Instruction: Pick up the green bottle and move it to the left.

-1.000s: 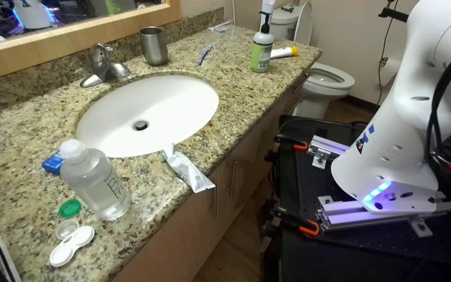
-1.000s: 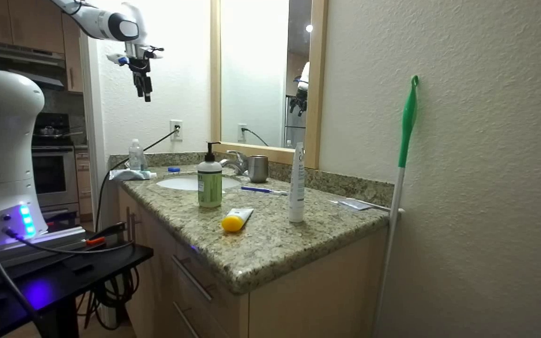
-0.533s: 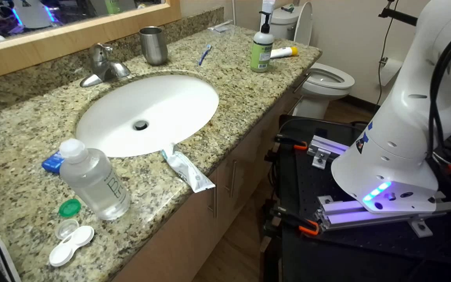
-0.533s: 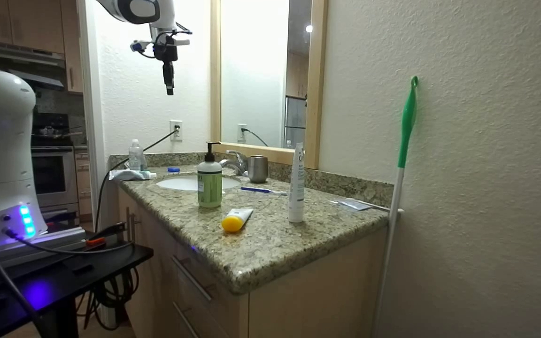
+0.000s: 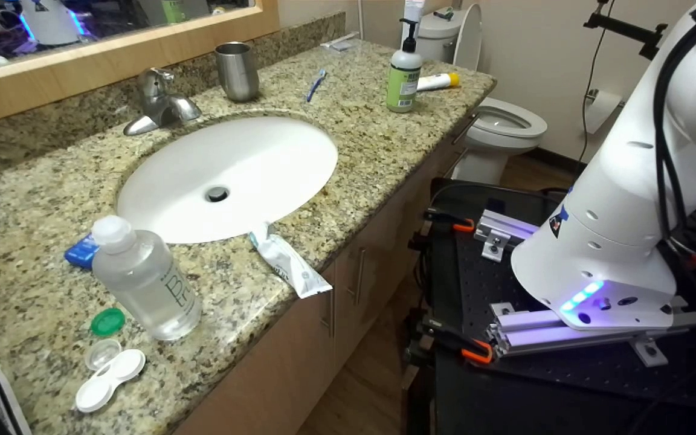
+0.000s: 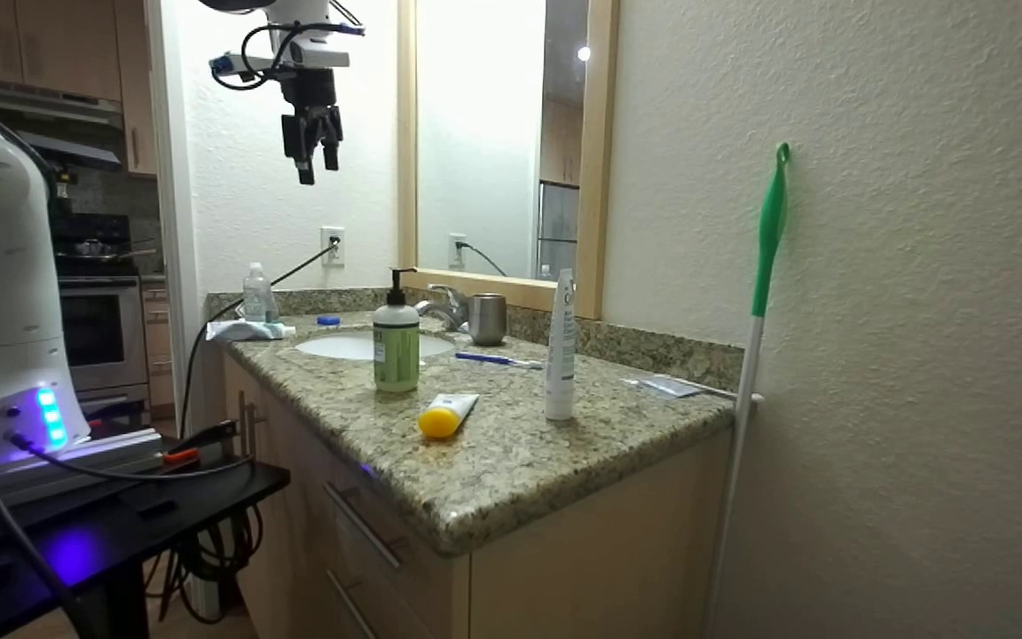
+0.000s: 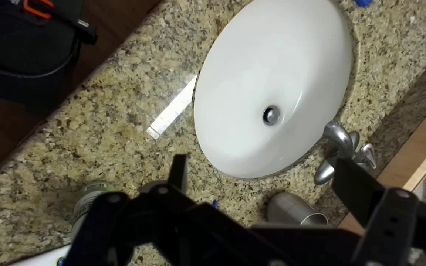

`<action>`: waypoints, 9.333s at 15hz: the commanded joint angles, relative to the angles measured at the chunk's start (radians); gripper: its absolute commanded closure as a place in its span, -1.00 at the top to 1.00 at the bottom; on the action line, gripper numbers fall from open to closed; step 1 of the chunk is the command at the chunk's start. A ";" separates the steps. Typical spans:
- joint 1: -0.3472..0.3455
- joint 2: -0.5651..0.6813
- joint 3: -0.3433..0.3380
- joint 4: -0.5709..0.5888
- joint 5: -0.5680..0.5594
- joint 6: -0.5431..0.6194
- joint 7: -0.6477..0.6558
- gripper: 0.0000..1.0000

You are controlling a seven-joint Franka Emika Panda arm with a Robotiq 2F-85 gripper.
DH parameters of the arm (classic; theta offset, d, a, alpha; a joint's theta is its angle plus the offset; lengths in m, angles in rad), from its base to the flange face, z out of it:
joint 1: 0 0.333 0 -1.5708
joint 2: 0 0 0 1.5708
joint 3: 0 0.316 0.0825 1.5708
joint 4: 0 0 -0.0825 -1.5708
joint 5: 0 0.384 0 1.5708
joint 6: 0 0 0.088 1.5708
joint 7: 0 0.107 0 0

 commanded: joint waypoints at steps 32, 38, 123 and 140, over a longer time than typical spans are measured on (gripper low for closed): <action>-0.021 0.444 -0.171 -0.004 -0.304 0.333 -0.388 1.00; -0.028 0.457 -0.150 -0.017 -0.342 0.384 -0.364 1.00; -0.088 0.552 -0.131 0.035 -0.244 0.383 -0.012 1.00; -0.080 0.489 -0.126 0.032 -0.245 0.448 -0.067 -0.85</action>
